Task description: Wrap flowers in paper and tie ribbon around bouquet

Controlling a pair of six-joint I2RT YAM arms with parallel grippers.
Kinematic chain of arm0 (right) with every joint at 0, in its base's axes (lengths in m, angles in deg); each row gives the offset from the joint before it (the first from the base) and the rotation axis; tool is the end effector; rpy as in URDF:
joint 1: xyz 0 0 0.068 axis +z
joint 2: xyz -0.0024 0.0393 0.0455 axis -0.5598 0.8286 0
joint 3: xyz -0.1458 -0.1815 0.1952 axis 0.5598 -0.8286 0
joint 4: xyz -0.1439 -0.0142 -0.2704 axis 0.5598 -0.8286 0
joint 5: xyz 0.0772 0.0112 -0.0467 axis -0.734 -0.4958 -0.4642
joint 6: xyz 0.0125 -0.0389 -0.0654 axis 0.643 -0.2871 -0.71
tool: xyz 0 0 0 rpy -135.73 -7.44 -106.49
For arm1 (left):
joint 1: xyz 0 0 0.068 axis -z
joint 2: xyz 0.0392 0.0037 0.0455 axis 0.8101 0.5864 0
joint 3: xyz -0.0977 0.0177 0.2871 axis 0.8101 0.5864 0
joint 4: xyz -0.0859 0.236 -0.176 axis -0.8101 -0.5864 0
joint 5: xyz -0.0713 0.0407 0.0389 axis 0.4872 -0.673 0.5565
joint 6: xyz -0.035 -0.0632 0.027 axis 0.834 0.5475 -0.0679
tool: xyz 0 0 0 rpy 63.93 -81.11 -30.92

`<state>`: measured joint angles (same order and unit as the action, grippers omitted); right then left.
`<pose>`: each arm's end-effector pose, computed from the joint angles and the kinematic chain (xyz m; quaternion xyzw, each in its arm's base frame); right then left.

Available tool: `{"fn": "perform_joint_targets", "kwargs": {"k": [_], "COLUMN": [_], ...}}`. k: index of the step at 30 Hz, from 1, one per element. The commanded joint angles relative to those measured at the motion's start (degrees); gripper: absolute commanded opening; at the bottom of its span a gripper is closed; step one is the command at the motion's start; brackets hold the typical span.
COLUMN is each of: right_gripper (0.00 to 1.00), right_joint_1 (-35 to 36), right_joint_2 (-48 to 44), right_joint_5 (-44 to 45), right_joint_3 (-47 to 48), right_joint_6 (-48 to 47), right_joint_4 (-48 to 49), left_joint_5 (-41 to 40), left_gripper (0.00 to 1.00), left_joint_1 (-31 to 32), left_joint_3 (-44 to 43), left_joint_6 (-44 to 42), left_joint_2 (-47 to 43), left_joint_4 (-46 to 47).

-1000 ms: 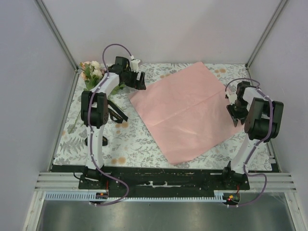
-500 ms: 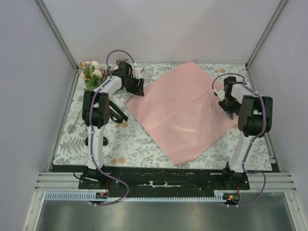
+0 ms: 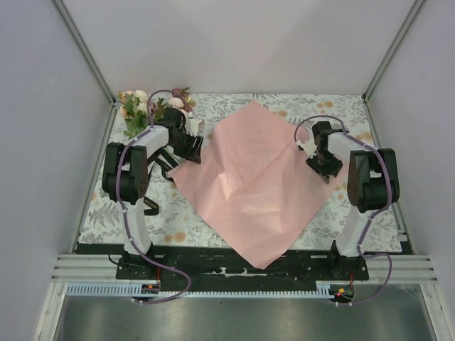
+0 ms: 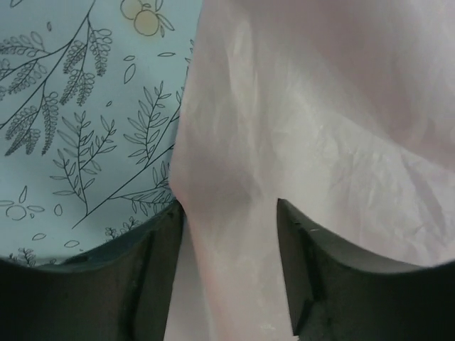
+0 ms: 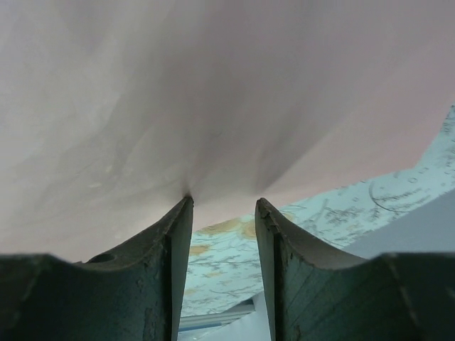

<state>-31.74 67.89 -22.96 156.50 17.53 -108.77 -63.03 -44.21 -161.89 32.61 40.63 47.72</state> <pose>0.4027 0.0006 0.1228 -0.3037 0.9430 -0.1328 0.0295 0.4691 -0.1070 0.1387 0.2485 0.9299 -0.1797 0.2029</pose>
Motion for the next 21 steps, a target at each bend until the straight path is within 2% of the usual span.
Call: {"fn": "perform_joint_targets", "kwargs": {"k": [1, 3, 4, 5, 8, 11, 14, 17, 19, 21], "right_gripper": [0.5, 0.53, 0.54, 0.56, 0.62, 0.68, 0.72, 0.73, 0.72, 0.71], "right_joint_1": [1.4, 1.1, 0.8, 0.6, -0.5, -1.1, -1.4, -1.3, -0.7, 0.8], "right_joint_2": [-1.1, -2.6, -3.9, -5.1, -9.7, -13.9, -16.6, -17.8, -17.3, -16.5], "right_joint_5": [-9.0, -10.6, -11.5, -12.9, -15.8, -16.7, -19.7, -24.1, -27.9, -30.4], "right_joint_3": [-1.0, 0.4, 1.5, 2.6, 4.8, 6.5, 8.2, 9.2, 9.9, 9.5], "right_joint_6": [5.6, 7.1, 8.1, 8.5, 9.0, 8.1, 8.1, 9.4, 11.1, 12.3], "right_joint_4": [-3.2, -5.4, -7.1, -8.9, -12.2, -13.7, -13.9, -14.4, -15.5, -16.0], "left_joint_5": [2.4, 4.1, 4.6, 4.0, 3.1, -2.2, -1.9, -2.3, -3.5, -5.2], "left_gripper": [0.71, 0.8, 0.89, 0.91, 0.93, 0.94, 0.88, 0.77, 0.69, 0.65], "left_joint_1": [-2.5, -2.7, -3.0, -3.7, -7.2, -12.1, -18.7, -24.0, -26.4, -27.2], "left_joint_3": [-5.0, -9.1, -10.9, -12.8, -19.0, -24.7, -27.2, -28.4, -27.1, -24.6], "left_joint_6": [-1.1, -1.6, -2.0, -1.9, -2.3, -6.0, -5.2, 5.1, 10.5, 9.4], "left_joint_2": [-3.2, -5.9, -7.4, -8.8, -10.2, -7.4, -4.1, -0.5, 0.5, 0.9], "left_joint_4": [-2.3, -4.1, -4.9, -5.3, -8.2, -13.6, -16.1, -14.4, -10.9, -6.3]}}
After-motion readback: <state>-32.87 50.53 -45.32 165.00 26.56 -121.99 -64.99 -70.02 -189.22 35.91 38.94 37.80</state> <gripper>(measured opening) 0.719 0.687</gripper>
